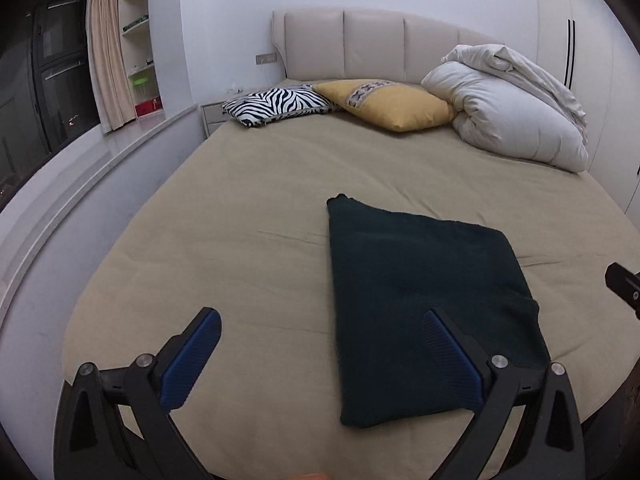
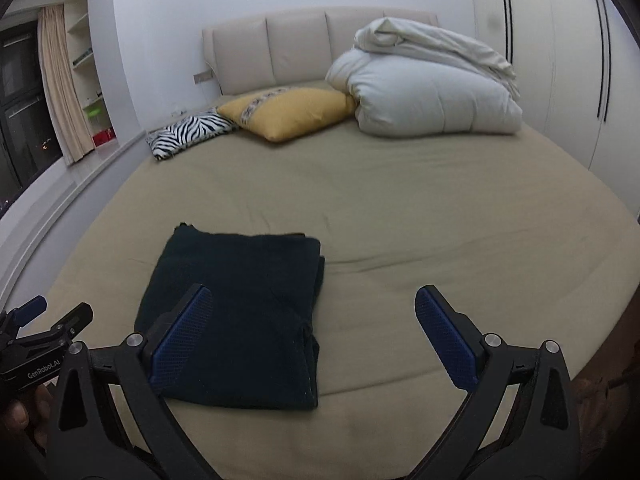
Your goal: Fold small clothes
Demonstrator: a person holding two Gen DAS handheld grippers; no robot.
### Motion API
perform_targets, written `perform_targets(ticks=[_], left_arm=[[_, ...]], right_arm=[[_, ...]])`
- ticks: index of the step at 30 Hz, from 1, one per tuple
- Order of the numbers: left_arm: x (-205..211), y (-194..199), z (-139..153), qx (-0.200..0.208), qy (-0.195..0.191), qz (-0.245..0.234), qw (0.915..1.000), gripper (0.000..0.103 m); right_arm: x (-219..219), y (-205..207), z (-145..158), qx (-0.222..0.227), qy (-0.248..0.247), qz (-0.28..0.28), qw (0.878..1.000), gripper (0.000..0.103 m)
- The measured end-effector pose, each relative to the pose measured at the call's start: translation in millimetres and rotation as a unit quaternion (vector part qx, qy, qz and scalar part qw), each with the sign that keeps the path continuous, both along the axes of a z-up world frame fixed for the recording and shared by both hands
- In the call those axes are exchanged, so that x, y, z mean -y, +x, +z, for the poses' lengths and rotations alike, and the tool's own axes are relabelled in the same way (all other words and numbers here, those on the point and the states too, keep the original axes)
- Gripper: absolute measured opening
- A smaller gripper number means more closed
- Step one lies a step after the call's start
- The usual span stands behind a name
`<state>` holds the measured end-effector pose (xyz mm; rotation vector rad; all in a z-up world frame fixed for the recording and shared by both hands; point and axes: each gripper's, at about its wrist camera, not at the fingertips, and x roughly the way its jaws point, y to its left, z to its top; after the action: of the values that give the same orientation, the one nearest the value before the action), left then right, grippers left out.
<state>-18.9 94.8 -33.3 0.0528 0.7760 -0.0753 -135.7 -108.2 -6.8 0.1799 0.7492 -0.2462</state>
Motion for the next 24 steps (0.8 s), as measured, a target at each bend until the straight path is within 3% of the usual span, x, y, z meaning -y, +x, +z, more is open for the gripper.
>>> perform_targets(ticks=[8, 12, 24], left_arm=[[2, -2, -11, -0.019, -0.001, -0.003, 0.9998, 0.103], [0, -6, -13, -0.023, -0.002, -0.001, 0.9997, 0.103], [-1, -5, -26, -0.032, 0.003, -0.001, 0.9995, 0.103]], right_arm=[[-11, -1, -38, -0.042, -0.001, 0.008, 0.999, 0.103], [-13, -12, -29, -0.048, -0.005, 0.013, 0.999, 0.103], [-22, -8, -50, -0.08, -0.01, 0.019, 0.997, 0.103]])
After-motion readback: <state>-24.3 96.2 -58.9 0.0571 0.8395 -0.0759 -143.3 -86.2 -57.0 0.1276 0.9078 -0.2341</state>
